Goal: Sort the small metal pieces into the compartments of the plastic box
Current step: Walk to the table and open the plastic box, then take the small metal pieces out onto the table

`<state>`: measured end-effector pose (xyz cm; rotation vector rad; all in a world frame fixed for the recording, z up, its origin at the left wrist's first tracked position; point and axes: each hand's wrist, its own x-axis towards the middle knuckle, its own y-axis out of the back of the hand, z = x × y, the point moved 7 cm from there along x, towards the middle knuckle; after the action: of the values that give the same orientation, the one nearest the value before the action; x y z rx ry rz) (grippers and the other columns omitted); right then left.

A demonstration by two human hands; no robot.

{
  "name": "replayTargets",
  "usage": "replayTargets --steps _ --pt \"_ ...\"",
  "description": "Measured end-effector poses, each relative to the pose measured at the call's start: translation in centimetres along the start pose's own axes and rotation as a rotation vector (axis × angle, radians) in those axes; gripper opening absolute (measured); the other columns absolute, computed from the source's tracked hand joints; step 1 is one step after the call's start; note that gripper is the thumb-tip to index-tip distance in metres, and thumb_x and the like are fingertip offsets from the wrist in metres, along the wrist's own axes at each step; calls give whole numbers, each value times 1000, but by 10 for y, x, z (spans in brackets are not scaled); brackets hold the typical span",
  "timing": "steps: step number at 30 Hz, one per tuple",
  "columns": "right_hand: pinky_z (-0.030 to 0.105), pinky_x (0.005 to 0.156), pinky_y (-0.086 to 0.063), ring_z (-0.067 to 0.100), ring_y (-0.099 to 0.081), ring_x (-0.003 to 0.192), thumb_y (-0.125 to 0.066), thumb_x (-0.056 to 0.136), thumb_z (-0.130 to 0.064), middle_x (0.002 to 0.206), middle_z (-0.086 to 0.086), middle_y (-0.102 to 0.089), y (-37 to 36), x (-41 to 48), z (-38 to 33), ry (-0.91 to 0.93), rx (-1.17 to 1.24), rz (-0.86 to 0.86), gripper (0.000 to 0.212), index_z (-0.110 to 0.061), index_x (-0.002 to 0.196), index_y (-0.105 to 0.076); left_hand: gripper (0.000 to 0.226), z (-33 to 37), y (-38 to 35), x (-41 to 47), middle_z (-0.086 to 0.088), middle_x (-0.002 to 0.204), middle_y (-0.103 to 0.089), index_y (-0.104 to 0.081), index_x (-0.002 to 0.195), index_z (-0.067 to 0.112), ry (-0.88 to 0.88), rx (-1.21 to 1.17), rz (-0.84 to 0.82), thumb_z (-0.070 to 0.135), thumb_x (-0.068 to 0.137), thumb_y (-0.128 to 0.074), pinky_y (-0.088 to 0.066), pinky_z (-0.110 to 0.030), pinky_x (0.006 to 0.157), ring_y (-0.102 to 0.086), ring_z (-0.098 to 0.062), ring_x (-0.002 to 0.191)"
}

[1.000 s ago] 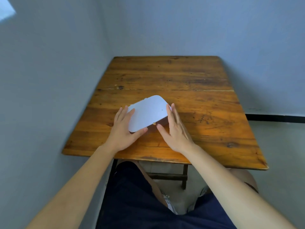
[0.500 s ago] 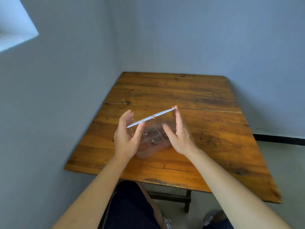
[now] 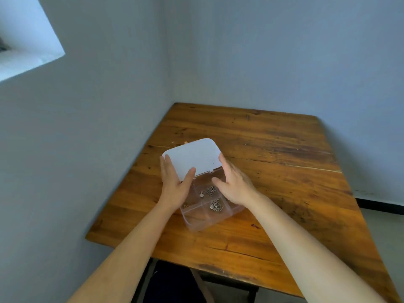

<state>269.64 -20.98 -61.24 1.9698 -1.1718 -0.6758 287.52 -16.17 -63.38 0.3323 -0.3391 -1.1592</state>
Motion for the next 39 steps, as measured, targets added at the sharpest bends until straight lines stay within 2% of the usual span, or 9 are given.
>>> replayTargets --steps 3,6,13,16,20,24,27,34,39 --pt "39 120 -18 21 -17 152 -48 101 -35 166 1 -16 1 1 -2 1 -36 -10 72 -20 159 -7 70 -14 -1 5 -2 149 -37 -34 138 29 119 -89 -7 64 83 -59 -36 -45 114 -38 -18 136" --pt "38 120 -17 21 -19 151 -48 102 -30 165 0 -20 3 1 0 12 -30 -3 67 -19 158 -13 79 -19 -7 7 -1 162 -24 -23 154 25 151 -31 -53 61 91 -54 -28 -48 120 -25 -22 147" --pt "30 113 -24 16 -30 145 -56 96 -26 158 -4 -33 20 -6 7 -15 160 136 55 -24 149 -40 80 3 -1 6 -4 168 9 -17 158 23 98 345 -138 59 94 -50 -3 -48 122 15 -25 153" --pt "27 107 -27 15 -36 140 -55 97 -30 154 -6 -37 28 -21 12 -21 86 149 47 -26 143 -49 65 28 6 -9 -10 163 -19 -40 148 22 -166 492 -62 51 93 -58 -16 -50 120 -4 -28 152" --pt "35 98 -39 19 -47 128 -53 98 -39 145 -3 -46 26 -37 23 -86 -95 -15 42 -28 139 -51 40 51 -13 -28 -5 117 -62 -67 122 19 -461 637 -140 38 87 -68 -43 -42 93 -50 -29 117" --pt "40 88 -52 17 -57 109 -63 89 -50 126 -5 -60 27 -47 28 -141 -188 -41 29 -37 115 -64 39 55 -32 -32 3 111 -65 -69 118 27 -433 745 -260 52 89 -61 -37 -40 90 -49 -21 112" --pt "37 80 -55 16 -62 101 -72 81 -54 110 -10 -67 35 -47 28 -185 -185 -11 22 -34 91 -72 38 54 -34 -33 7 99 -64 -70 97 29 -424 746 -270 63 82 -63 -34 -37 85 -49 -18 103" --pt "31 72 -49 18 -61 105 -78 75 -52 117 -6 -69 26 -36 20 -256 -337 -65 37 -31 104 -76 42 50 -37 -39 11 110 -59 -56 91 36 -449 789 -299 72 70 -68 -32 -38 92 -44 -15 107" --pt "31 76 -42 20 -56 118 -81 74 -48 134 -3 -56 25 -34 25 -300 -268 -58 36 -37 108 -74 40 48 -42 -39 11 119 -57 -73 105 43 -456 828 -346 69 76 -66 -29 -40 93 -39 -15 116"
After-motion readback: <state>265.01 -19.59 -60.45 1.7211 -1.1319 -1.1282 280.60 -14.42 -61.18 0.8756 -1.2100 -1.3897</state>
